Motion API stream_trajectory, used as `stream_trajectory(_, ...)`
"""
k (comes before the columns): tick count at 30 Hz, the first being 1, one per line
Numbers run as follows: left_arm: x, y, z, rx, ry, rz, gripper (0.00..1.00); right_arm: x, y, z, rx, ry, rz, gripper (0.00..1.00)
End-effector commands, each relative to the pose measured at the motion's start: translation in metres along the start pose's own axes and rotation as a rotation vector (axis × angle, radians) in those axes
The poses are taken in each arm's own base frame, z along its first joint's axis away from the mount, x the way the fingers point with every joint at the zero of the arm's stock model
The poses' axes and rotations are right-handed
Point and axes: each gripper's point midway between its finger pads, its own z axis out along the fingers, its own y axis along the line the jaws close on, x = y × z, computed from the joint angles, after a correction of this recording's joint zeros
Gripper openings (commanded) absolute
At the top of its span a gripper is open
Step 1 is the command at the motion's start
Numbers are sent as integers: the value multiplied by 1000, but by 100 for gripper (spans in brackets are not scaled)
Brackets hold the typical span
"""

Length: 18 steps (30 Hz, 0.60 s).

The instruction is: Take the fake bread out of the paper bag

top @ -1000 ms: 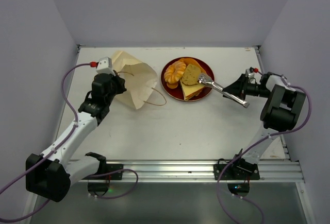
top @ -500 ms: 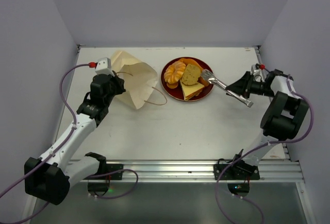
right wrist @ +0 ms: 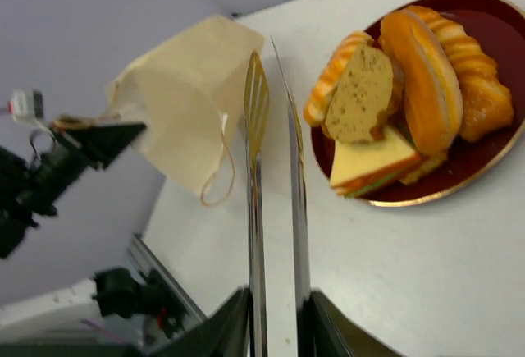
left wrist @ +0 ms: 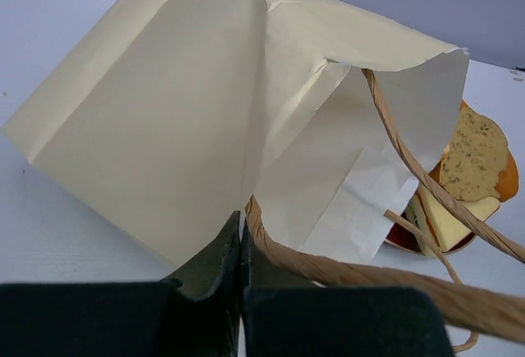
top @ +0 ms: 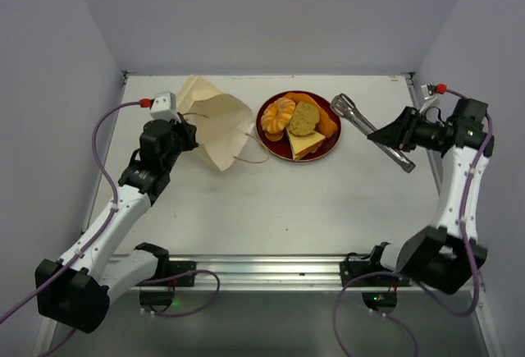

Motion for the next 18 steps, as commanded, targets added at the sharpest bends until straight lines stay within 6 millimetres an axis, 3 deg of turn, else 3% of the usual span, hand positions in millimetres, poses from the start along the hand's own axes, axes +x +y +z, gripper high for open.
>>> stream_trajectory(1, -12, -3, -6, 32, -35, 36, 0, 1, 42, -26, 85, -148, -434, 35)
stream_trajectory(2, -11, -4, -6, 39, -33, 37, 0, -3, 53, -35, 145, -217, -508, 25)
stream_trajectory(4, -10, -5, -9, 50, -32, 38, 0, -5, 62, -40, 162, -257, -511, 16)
stream_trajectory(5, -10, -5, -10, 53, -35, 39, 0, -6, 61, -41, 180, -265, -511, 8)
stream_trajectory(7, -11, -6, -12, 62, -37, 39, 0, -8, 53, -41, 212, -270, -482, 3)
stream_trajectory(10, -10, -9, -15, 81, -33, 45, 0, -16, 18, -43, 346, -281, -468, 1)
stream_trajectory(15, -7, -10, -20, 97, -31, 63, 0, -23, -72, -48, 623, -253, -504, 1)
stream_trajectory(18, -4, -9, -21, 106, -28, 77, 0, -20, -112, -45, 698, -215, -555, 4)
